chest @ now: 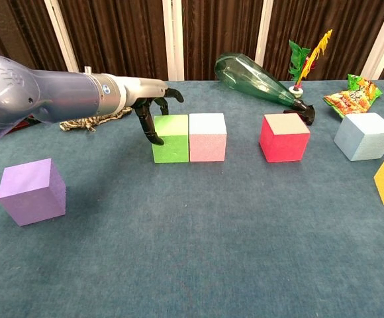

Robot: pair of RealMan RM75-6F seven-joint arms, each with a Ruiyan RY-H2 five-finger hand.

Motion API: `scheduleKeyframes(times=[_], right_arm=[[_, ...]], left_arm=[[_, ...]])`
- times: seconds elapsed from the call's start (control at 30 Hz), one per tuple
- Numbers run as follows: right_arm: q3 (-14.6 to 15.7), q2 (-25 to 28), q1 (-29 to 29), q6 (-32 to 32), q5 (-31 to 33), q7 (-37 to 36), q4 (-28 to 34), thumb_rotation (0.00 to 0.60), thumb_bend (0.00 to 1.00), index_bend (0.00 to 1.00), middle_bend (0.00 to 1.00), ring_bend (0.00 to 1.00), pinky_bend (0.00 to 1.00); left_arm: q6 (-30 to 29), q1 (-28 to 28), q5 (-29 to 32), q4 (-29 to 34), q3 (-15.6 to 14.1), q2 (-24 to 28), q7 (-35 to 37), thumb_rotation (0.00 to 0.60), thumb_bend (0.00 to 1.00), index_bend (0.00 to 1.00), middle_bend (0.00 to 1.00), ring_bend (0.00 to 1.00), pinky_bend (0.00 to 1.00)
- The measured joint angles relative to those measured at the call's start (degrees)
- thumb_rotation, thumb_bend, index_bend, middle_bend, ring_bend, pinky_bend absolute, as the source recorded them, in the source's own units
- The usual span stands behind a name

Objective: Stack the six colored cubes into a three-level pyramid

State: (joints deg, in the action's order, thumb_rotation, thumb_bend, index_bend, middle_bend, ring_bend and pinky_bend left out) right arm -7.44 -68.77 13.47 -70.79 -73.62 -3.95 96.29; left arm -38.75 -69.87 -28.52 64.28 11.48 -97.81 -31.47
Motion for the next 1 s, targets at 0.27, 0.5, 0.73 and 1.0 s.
scheduleKeyframes(times=[0.27,0.5,0.73,1.0], right_arm=[[-0.05,0.07,-0.02,0.00,0.09,-0.15,0.00,0.600,0.29,0.00,0.00,0.00,0.00],[-0.13,0.09,-0.11,-0.10,0.32,-0.20,0.06,0.600,0.29,0.00,0.00,0.00,0.00],[-0.02,0.10,-0.21,-0.35,0.11,0.02,0.27,0.600,0.29,0.00,0.00,0.00,0.00],[-0.03,0.04,-0.34,-0.69,-0.06,0.04,0.32,0.600,0.29,0.00,0.00,0.00,0.00]], left_arm=[[-0.45,-0.44,-0.33,-0.56,0.29,-0.98,0.49,0.600,0.28,0.02,0.32,0.07,0.09],[-0.29,-0.42,0.45,-0.14,-0.15,-0.27,0.10,0.600,0.10,0.00,0.07,0.03,0.06],[-2.36,-0.17,2.23,1.98,-0.53,1.60,-1.00,0.600,0.07,0.00,0.00,0.00,0.04],[-4.89,0.51,4.64,6.69,-1.49,5.18,-3.34,0.600,0.07,0.00,0.00,0.00,0.03]])
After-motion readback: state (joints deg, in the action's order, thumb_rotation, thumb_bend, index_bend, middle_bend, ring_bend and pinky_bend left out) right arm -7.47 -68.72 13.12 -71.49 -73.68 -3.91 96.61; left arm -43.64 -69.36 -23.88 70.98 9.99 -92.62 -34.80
